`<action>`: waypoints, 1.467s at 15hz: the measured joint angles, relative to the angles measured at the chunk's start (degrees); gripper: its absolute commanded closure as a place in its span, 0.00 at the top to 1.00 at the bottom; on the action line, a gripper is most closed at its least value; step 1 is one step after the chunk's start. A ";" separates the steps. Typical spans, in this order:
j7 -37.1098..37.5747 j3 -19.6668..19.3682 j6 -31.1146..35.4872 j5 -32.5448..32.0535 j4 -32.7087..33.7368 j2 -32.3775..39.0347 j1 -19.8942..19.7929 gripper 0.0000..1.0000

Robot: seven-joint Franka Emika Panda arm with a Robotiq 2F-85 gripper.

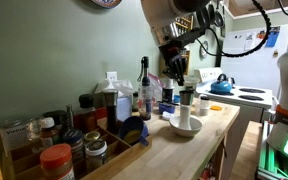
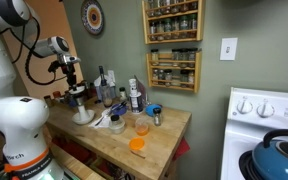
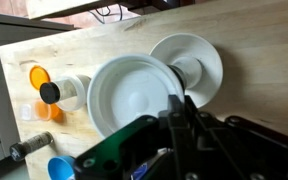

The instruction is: Remove the white saucer plate inside the navy blue bowl and put it on top of the salt shaker that is in the white bowl

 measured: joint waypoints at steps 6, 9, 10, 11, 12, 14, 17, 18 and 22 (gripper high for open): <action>0.75 -0.02 -0.95 0.77 -0.39 0.71 -0.04 0.02; 0.58 0.02 -0.80 1.13 -0.39 1.01 0.12 0.02; 0.43 0.03 -0.68 1.36 -0.39 1.02 0.13 0.02; 0.24 0.03 -0.47 1.66 -0.39 1.02 0.13 0.02; -0.05 0.03 -0.20 1.95 -0.39 1.02 0.13 0.02; -0.90 0.03 0.42 2.64 -0.39 1.07 0.13 0.02; -1.76 0.02 1.22 3.16 -0.39 1.27 0.12 0.02; -1.89 -0.01 1.68 3.16 -0.39 1.36 0.12 0.02; -1.96 -0.19 2.36 3.16 -0.39 1.63 0.06 0.02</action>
